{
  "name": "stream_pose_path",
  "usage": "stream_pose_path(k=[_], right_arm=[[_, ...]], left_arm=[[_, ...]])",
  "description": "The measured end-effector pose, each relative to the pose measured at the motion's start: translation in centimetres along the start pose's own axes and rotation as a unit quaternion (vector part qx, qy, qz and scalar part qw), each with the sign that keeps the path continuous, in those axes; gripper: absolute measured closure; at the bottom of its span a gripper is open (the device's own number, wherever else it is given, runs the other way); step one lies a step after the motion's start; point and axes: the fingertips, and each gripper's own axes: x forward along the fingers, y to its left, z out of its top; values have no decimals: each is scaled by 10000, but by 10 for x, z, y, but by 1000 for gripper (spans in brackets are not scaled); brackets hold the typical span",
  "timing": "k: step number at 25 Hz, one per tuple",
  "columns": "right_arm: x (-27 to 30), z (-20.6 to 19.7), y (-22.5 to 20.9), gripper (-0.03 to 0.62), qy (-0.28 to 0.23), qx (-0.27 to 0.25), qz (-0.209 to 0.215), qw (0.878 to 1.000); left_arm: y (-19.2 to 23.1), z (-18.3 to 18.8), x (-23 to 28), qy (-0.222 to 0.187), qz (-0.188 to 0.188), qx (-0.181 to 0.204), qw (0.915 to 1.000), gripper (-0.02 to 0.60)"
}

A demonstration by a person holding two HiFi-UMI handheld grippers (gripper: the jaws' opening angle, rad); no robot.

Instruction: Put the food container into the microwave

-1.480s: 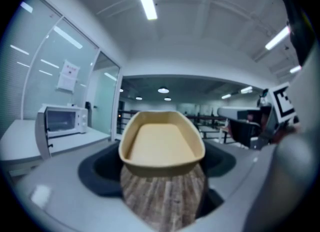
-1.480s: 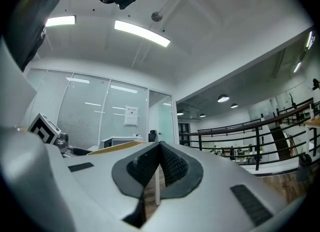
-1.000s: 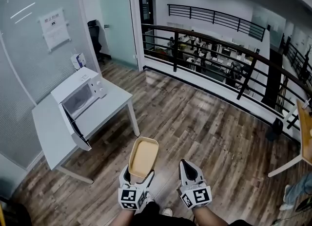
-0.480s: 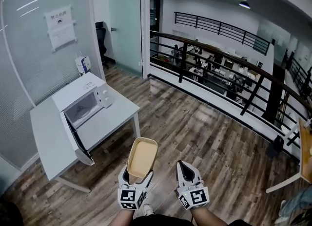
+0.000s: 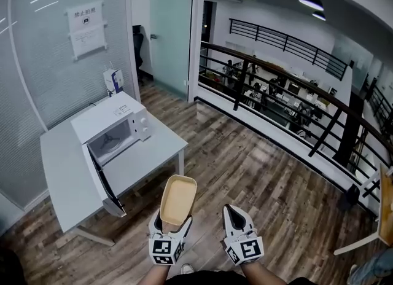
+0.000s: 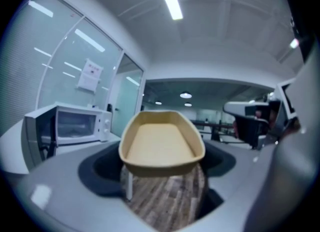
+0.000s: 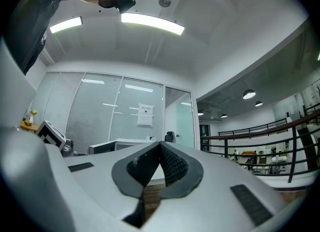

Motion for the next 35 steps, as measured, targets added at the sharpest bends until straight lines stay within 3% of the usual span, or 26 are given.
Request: stream_pose_path(k=[10,17,23,29,35], right_arm=[[54,-6,-8,595,-107,70,407,9991],[107,-14,-29,595,-190,189,1009,9945],[148,-22,-36,595,-268,409,1596,9860],[182,-26,-37,595,-233,415,2079,9770],[203,-28,-42,595,-332,669,2407,9677]], left_arm=[[34,12,28,-39,451,128,9989,120],[53,19,63,-29,1007,233,9946,121],[68,27,85,-24,1531,390,9874,120],[83,38,97,-64,2079,306,9777,121],[85,40,105,-22,2365,268,9713,121]])
